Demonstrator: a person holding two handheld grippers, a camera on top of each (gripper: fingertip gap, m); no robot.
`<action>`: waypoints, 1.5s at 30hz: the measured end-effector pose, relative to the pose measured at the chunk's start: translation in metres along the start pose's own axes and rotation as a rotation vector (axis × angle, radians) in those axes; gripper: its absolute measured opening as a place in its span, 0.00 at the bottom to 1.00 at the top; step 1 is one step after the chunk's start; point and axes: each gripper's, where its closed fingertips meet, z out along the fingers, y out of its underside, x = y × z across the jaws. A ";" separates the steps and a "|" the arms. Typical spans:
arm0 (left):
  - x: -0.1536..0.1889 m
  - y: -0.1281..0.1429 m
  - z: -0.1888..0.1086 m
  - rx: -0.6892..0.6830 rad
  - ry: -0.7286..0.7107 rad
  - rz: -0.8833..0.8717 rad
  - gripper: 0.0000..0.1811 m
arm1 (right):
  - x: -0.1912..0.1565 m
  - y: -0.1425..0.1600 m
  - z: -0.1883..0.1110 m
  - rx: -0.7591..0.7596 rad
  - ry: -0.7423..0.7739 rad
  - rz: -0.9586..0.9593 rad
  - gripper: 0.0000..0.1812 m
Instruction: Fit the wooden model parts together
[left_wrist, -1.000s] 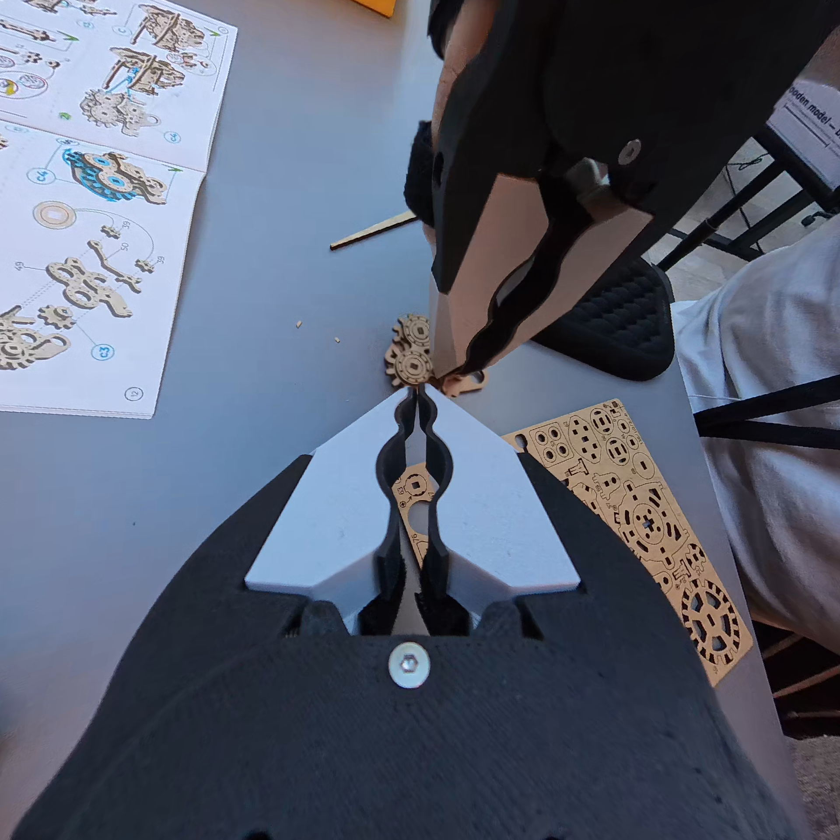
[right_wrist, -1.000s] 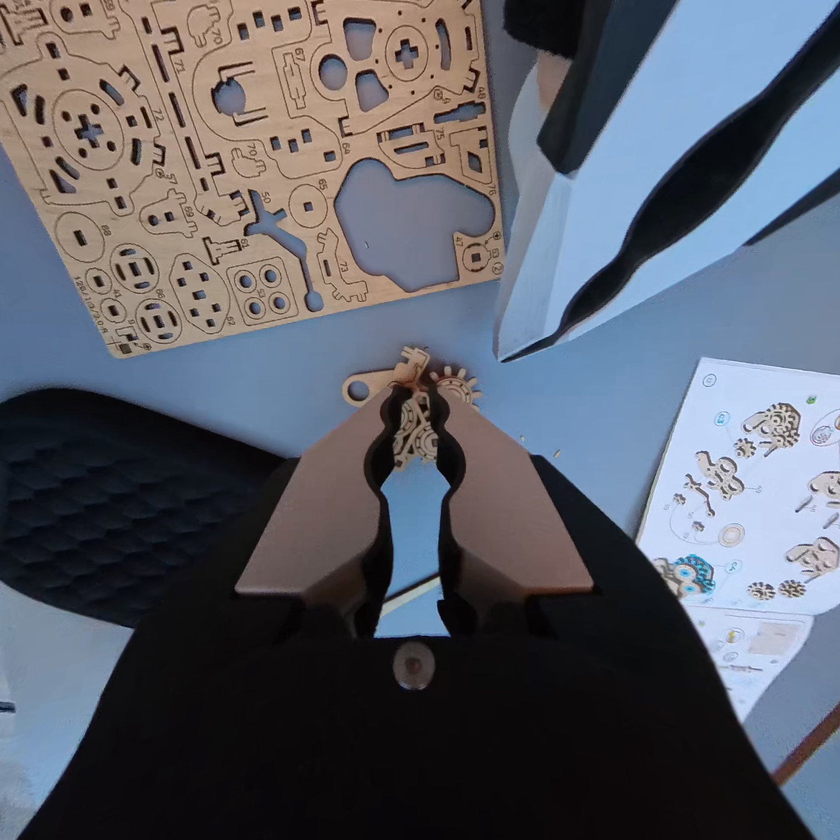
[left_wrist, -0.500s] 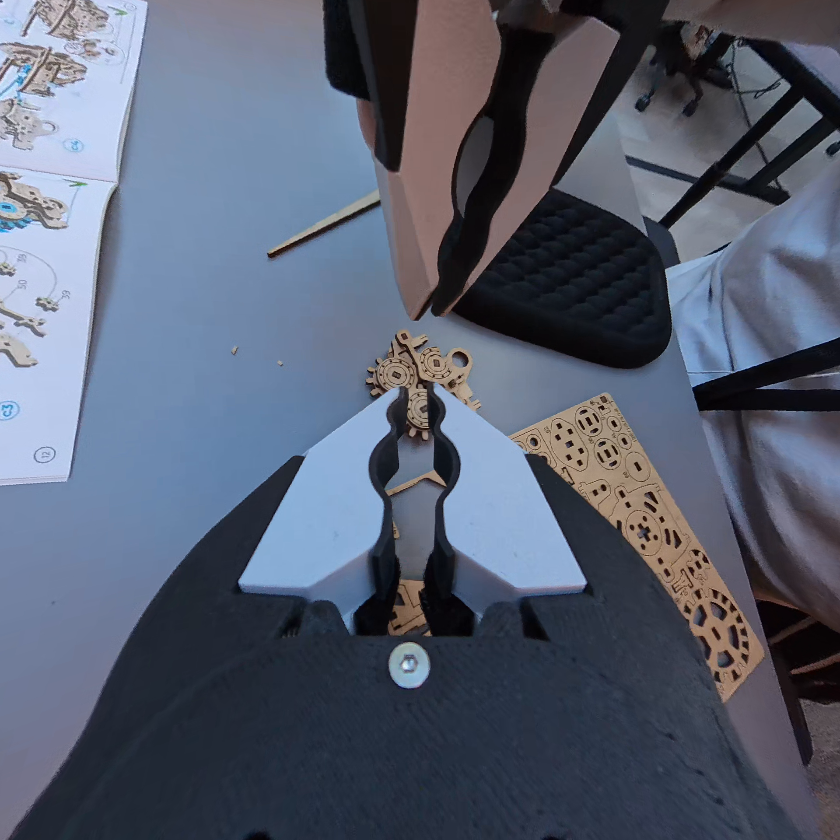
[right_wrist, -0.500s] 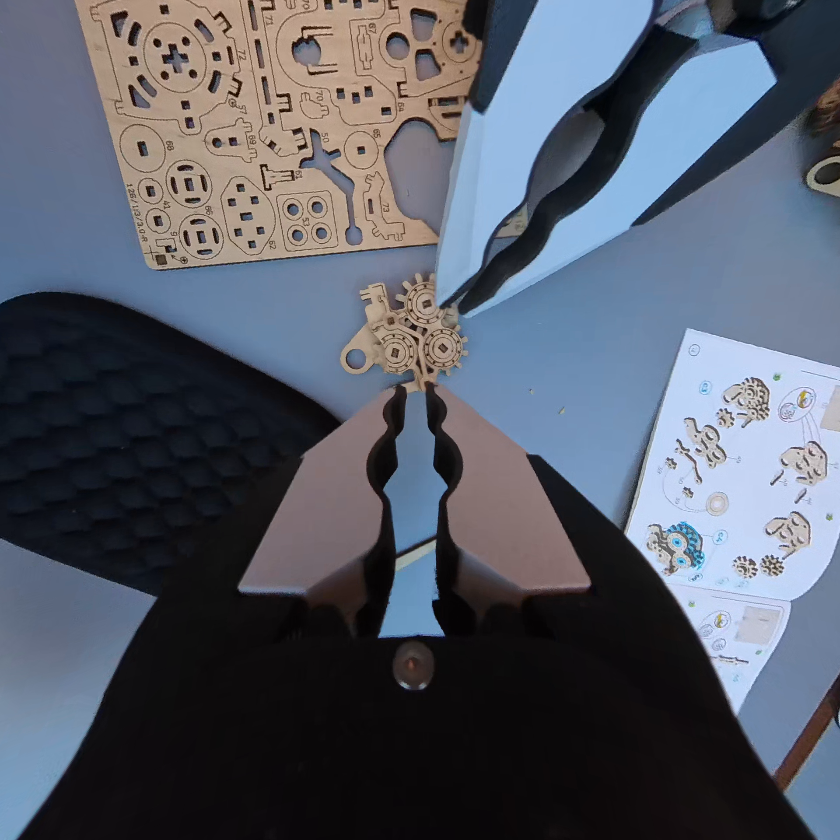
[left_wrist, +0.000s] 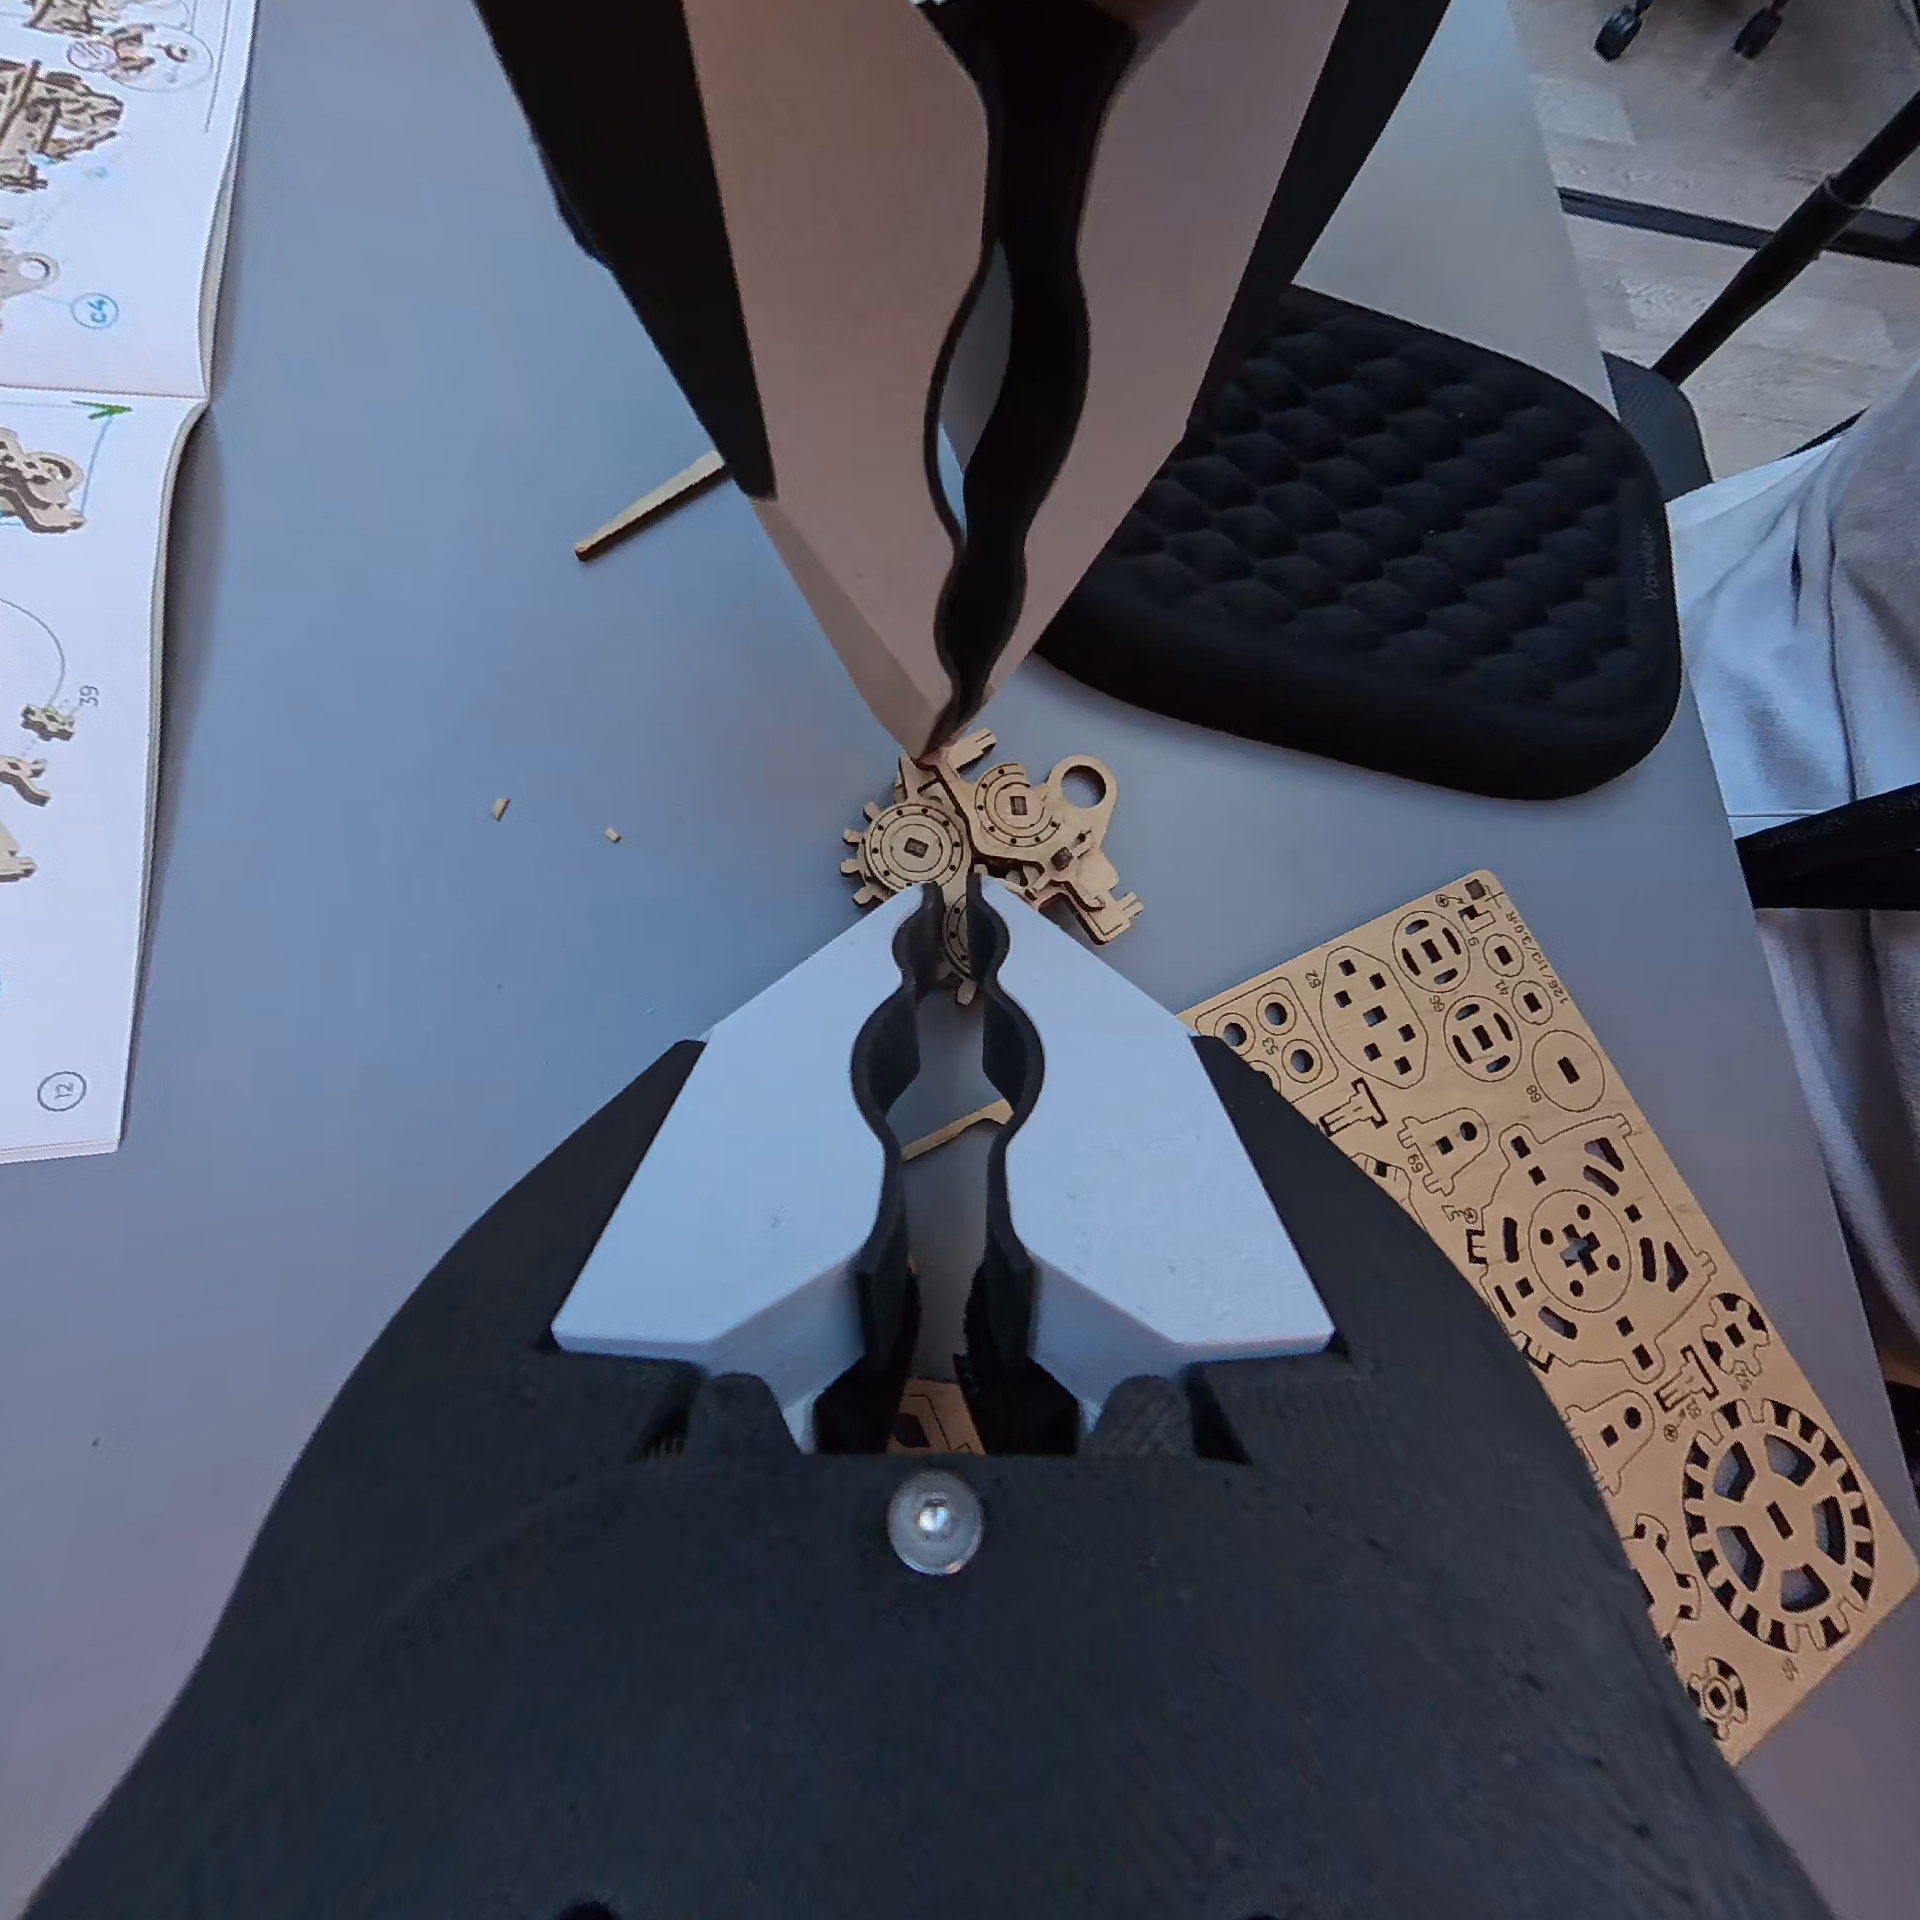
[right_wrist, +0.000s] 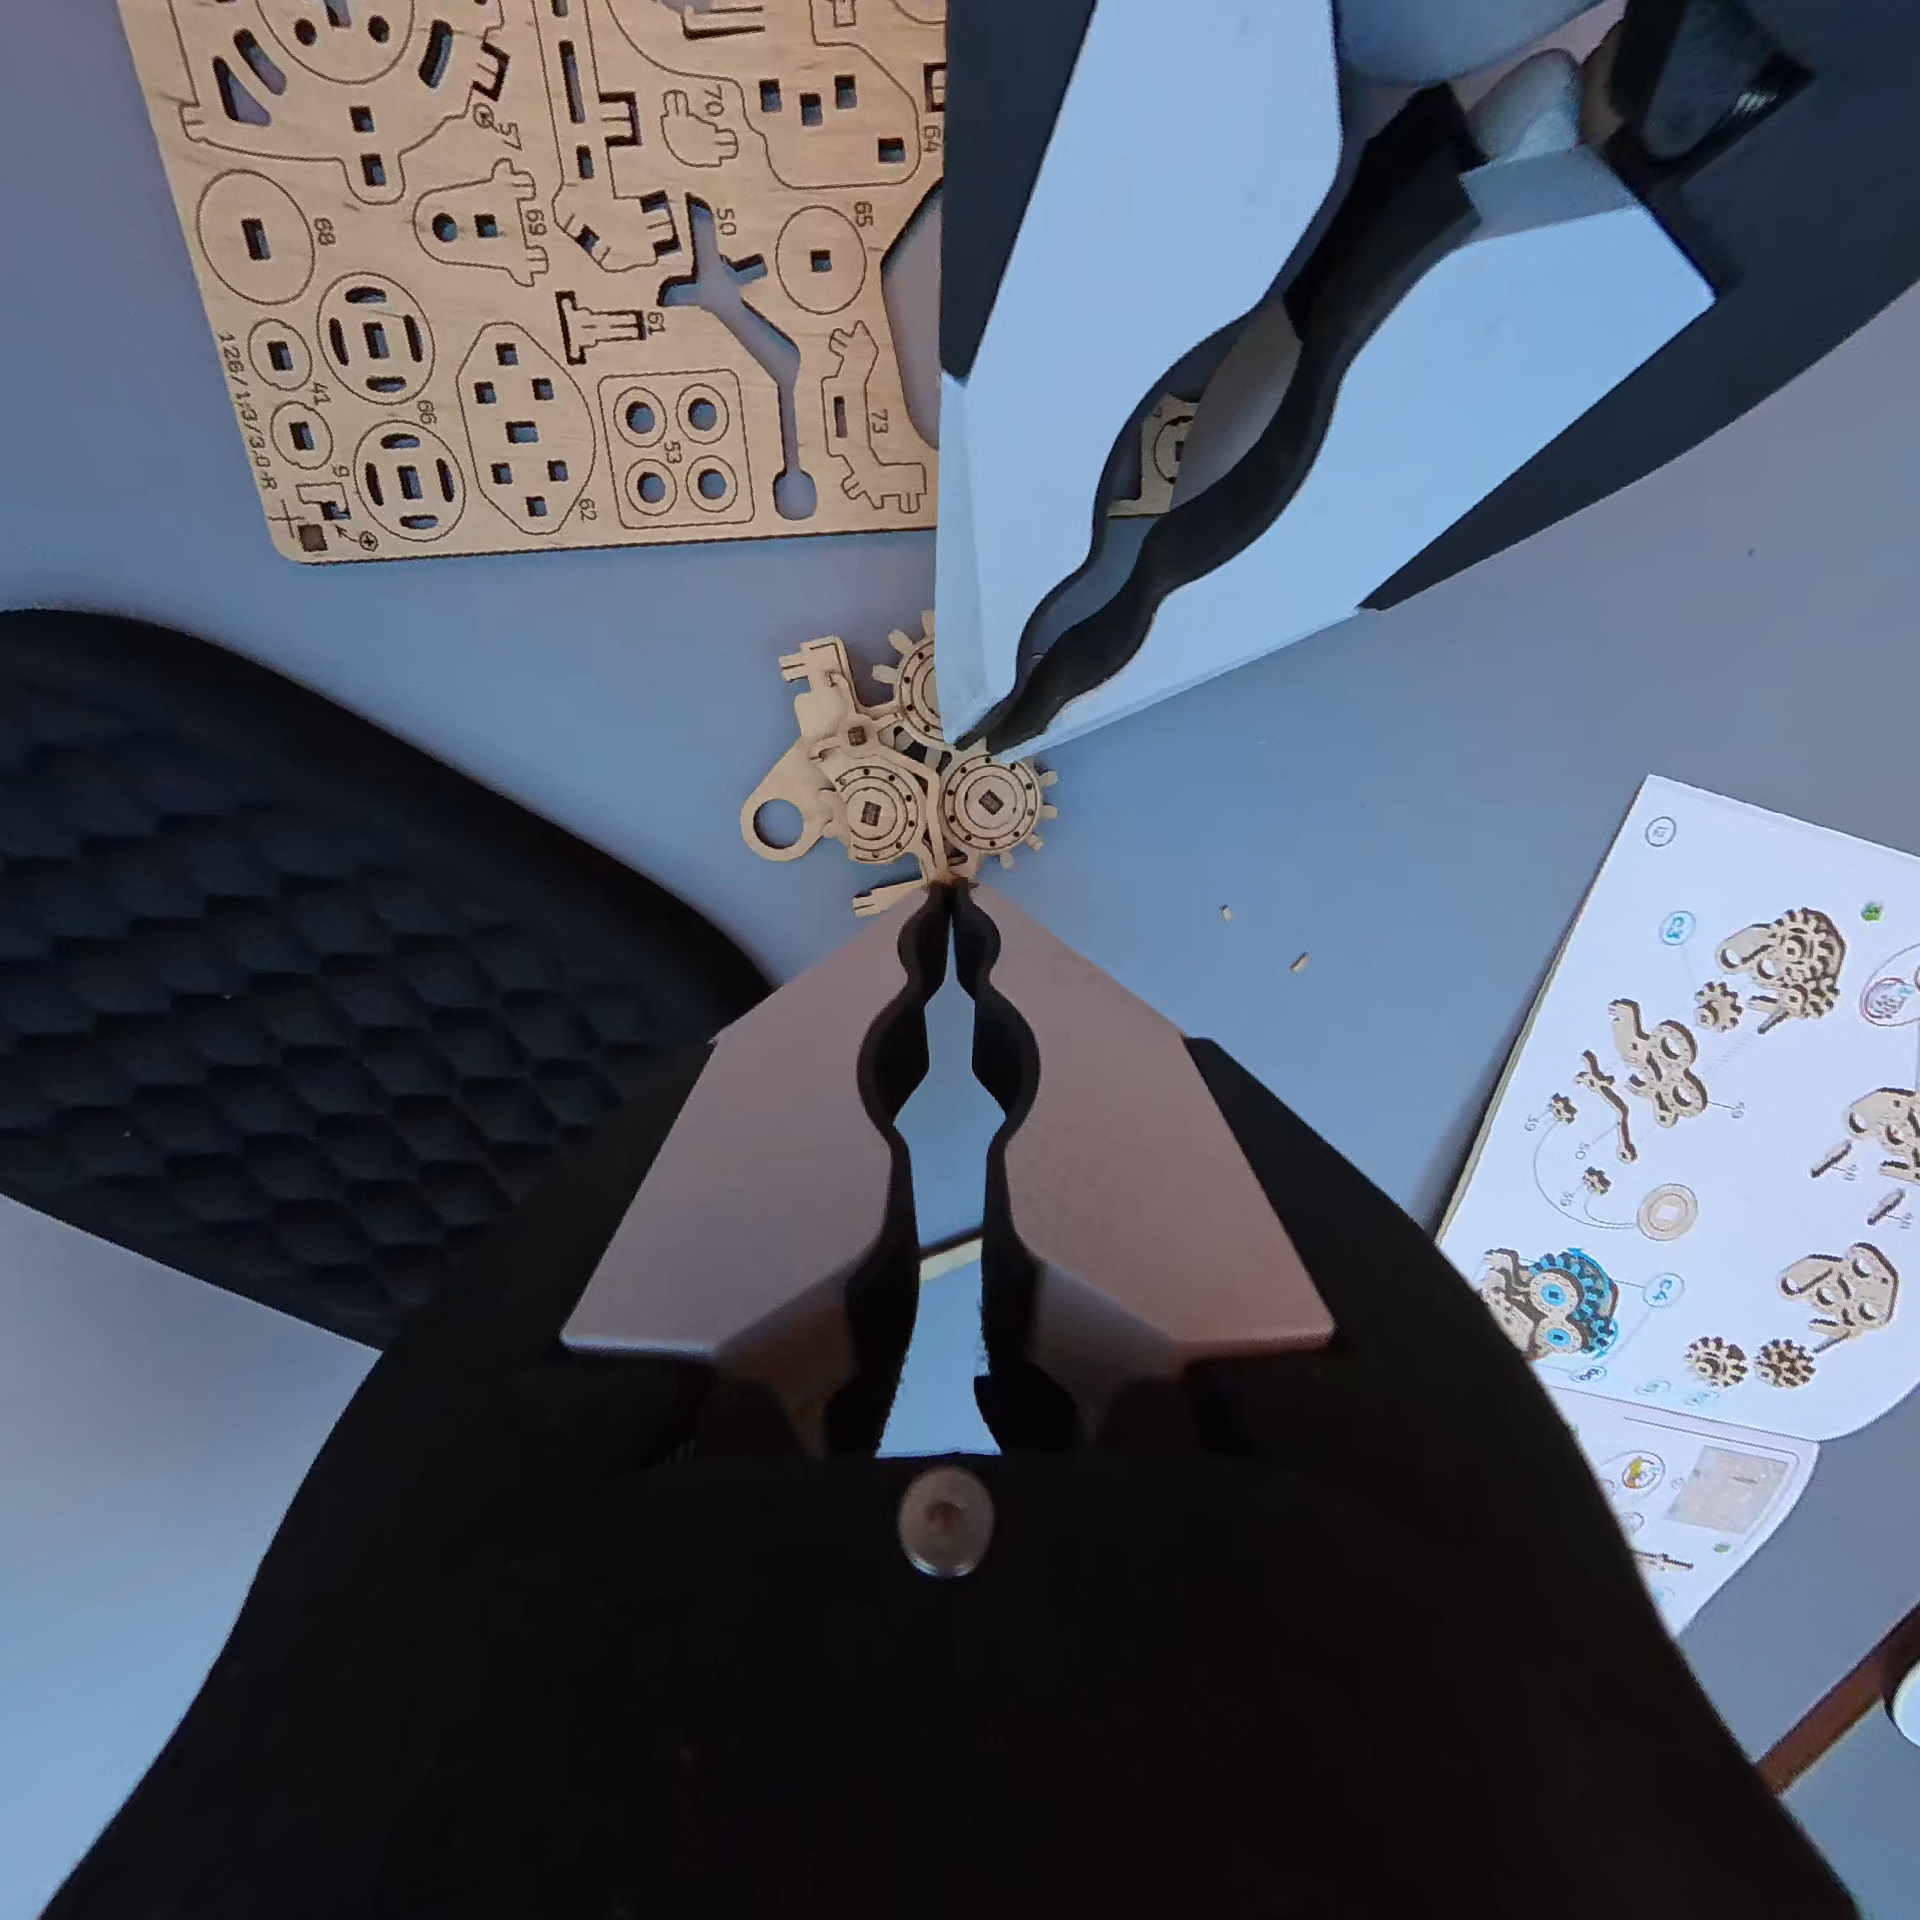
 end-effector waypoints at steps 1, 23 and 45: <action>0.000 0.000 0.000 -0.002 0.000 0.001 0.01 | 0.000 0.000 0.000 -0.003 0.002 -0.003 0.00; 0.001 0.000 0.000 0.006 0.013 -0.006 0.00 | -0.002 0.002 0.000 -0.073 -0.008 -0.047 0.00; 0.002 0.000 0.001 0.010 0.024 -0.010 0.00 | 0.001 0.003 0.000 -0.092 0.006 -0.090 0.02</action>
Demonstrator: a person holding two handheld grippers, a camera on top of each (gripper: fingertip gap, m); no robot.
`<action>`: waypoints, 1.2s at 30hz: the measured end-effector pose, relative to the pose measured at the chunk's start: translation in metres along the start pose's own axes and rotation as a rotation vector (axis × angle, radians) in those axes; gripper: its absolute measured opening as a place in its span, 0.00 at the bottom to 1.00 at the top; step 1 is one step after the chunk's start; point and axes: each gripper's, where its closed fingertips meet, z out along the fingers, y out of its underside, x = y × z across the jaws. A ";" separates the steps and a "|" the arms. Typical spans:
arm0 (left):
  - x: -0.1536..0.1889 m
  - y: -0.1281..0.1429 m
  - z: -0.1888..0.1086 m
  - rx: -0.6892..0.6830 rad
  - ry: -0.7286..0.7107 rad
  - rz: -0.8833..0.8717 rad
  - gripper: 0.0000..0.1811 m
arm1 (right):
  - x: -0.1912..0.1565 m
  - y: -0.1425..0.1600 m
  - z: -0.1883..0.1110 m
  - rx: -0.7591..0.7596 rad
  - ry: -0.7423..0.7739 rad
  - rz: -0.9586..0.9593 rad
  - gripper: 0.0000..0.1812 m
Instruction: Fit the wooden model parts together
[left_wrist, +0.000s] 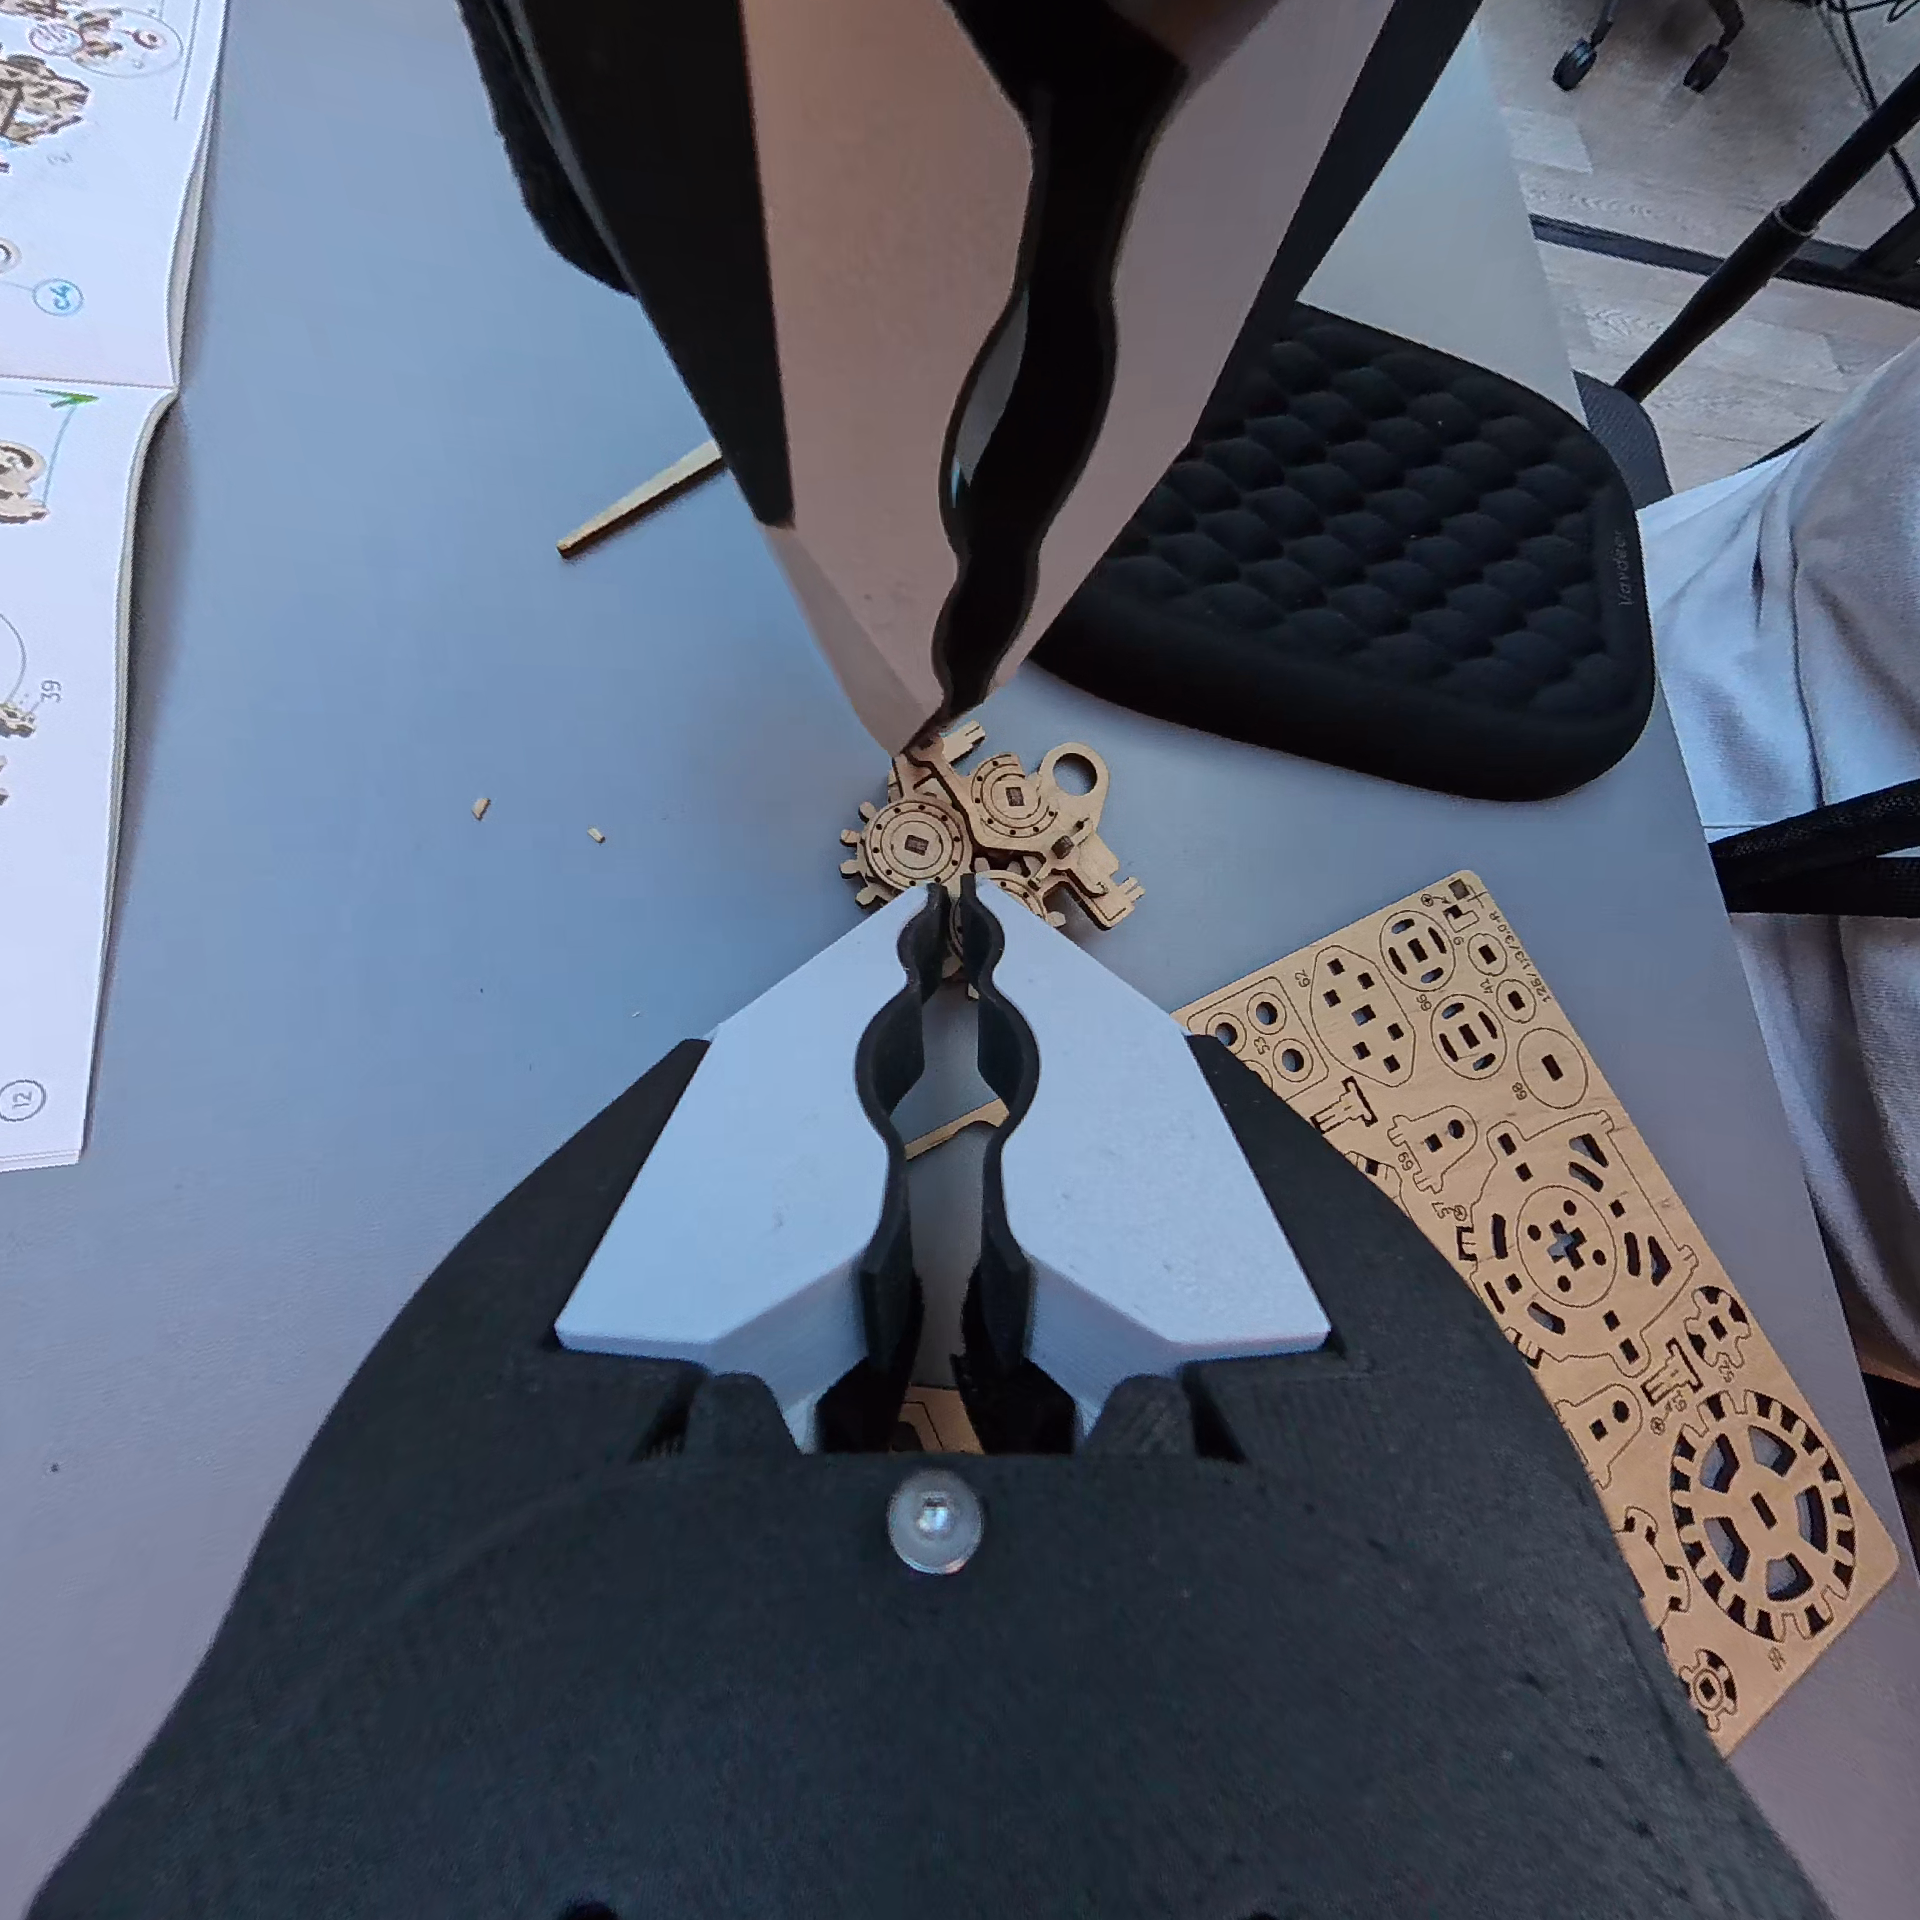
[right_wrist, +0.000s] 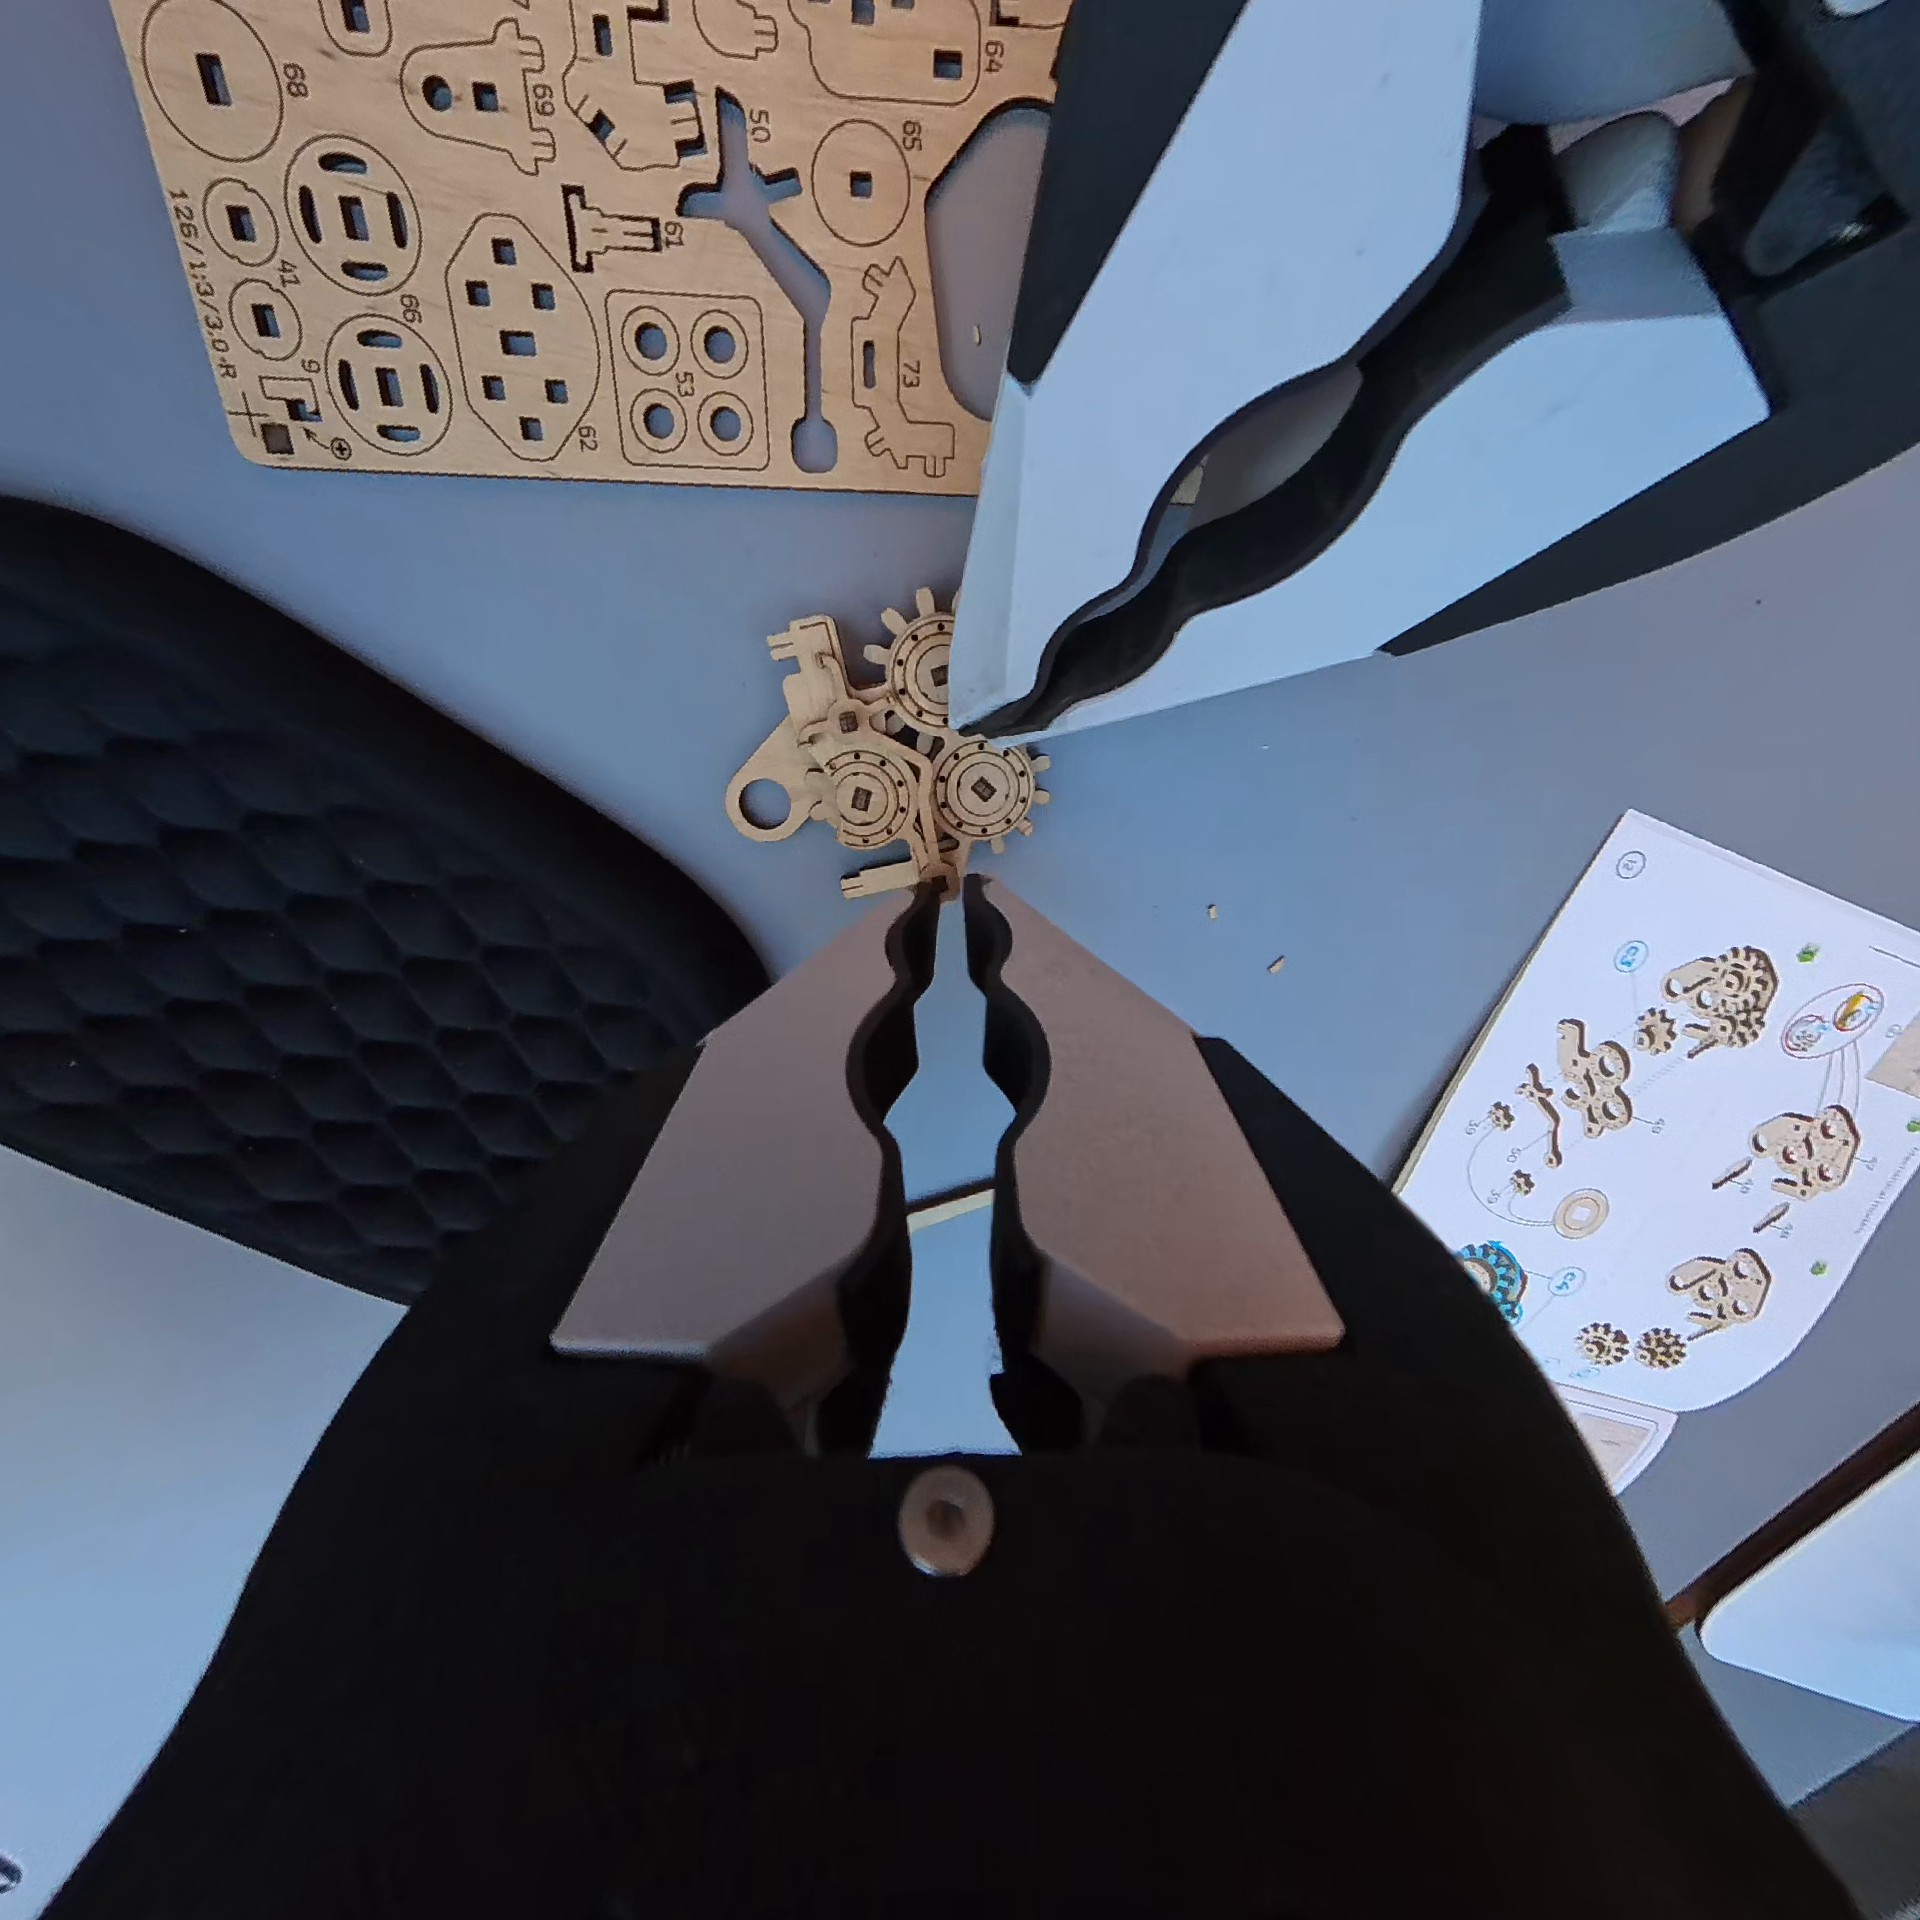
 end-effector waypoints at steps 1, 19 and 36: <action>0.000 0.000 0.000 0.000 0.001 -0.001 0.00 | 0.000 0.000 0.000 0.001 -0.002 0.001 0.02; 0.001 0.000 0.001 0.003 0.006 -0.003 0.00 | -0.003 -0.001 0.001 0.012 0.008 -0.029 0.02; 0.001 0.000 0.001 -0.002 0.003 0.004 0.00 | -0.004 -0.002 0.003 0.017 0.021 -0.052 0.02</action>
